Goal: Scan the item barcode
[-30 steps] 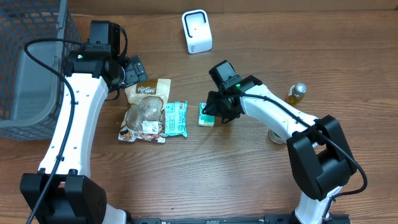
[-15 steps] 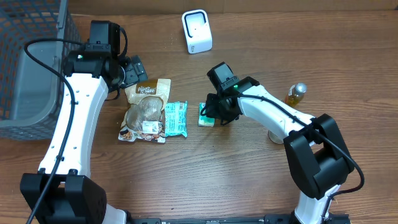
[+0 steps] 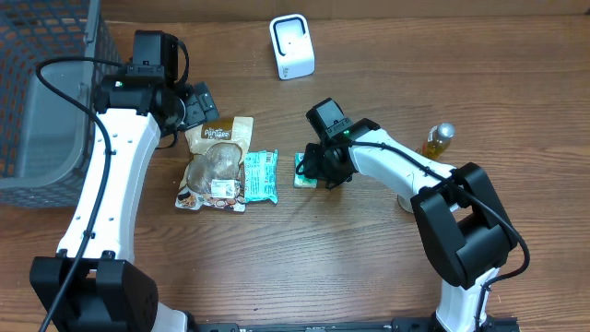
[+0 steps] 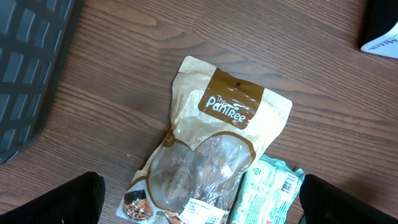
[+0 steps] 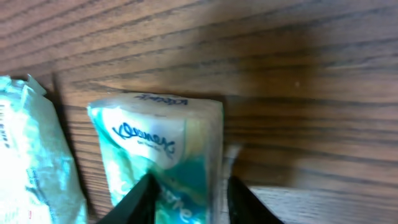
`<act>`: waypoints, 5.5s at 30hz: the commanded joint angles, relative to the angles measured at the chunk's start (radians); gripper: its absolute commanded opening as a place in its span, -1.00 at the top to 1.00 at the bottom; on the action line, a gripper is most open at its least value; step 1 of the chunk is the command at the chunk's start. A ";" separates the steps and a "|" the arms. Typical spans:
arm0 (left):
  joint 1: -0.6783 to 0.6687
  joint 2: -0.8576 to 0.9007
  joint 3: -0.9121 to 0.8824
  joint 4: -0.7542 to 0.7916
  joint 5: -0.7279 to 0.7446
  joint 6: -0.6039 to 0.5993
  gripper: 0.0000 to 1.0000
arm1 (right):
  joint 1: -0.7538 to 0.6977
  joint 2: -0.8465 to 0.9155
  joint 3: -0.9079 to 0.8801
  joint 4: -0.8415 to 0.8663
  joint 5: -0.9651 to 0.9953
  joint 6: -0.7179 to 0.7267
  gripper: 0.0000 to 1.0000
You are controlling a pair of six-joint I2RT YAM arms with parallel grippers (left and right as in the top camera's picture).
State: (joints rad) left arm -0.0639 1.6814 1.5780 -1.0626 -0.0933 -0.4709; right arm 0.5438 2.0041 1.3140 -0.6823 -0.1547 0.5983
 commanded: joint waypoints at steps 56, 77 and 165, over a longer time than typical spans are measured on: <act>-0.002 -0.006 0.012 0.000 -0.006 0.003 -1.00 | -0.025 -0.183 -0.011 -0.100 -0.068 -0.076 0.93; -0.002 -0.006 0.012 0.000 -0.007 0.003 -1.00 | -0.024 -0.183 -0.011 -0.106 -0.067 -0.076 0.92; -0.002 -0.006 0.012 0.000 -0.007 0.003 -1.00 | -0.024 -0.183 -0.011 -0.114 -0.064 -0.076 0.93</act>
State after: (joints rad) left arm -0.0639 1.6817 1.5780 -1.0626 -0.0933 -0.4713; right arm 0.5232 1.8374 1.3064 -0.8009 -0.2207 0.5232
